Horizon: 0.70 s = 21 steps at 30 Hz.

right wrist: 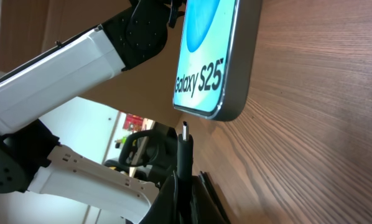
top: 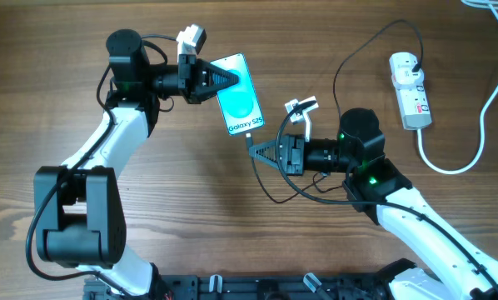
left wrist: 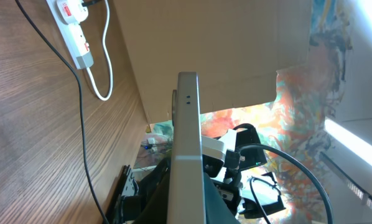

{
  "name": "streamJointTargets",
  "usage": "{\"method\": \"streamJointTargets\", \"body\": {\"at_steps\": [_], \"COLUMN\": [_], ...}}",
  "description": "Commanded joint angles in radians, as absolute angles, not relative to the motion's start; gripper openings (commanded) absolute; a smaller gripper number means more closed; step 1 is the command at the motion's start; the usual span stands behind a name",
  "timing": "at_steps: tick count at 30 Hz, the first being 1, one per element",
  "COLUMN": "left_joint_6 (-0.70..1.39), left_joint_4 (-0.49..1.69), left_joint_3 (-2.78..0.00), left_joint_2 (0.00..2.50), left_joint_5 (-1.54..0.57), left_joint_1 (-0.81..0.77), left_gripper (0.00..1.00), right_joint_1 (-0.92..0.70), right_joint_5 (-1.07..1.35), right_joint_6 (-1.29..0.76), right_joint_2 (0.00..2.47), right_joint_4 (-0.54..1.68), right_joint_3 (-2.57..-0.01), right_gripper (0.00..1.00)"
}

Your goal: Plug charger to phone and switch on socket

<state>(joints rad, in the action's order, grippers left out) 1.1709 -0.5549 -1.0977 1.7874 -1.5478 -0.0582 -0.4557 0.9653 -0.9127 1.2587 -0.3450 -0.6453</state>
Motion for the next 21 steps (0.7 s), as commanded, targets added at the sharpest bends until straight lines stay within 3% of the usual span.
{"method": "streamJointTargets", "body": {"at_steps": [1, 21], "left_joint_6": [1.151, 1.151], "left_joint_4": [-0.562, -0.564], "left_joint_3": [-1.113, -1.113], "left_joint_2": [1.767, 1.767], "left_joint_5": [-1.574, -1.576], "left_joint_1": [-0.062, -0.06], "left_gripper": [0.04, 0.04], "right_joint_1": [-0.462, -0.461], "right_joint_5": [0.989, 1.021], "right_joint_6": [-0.923, -0.964], "right_joint_2": [1.266, 1.313], "right_joint_4": [-0.347, -0.398], "right_joint_3": [-0.657, -0.657], "right_gripper": [0.04, 0.04]}}
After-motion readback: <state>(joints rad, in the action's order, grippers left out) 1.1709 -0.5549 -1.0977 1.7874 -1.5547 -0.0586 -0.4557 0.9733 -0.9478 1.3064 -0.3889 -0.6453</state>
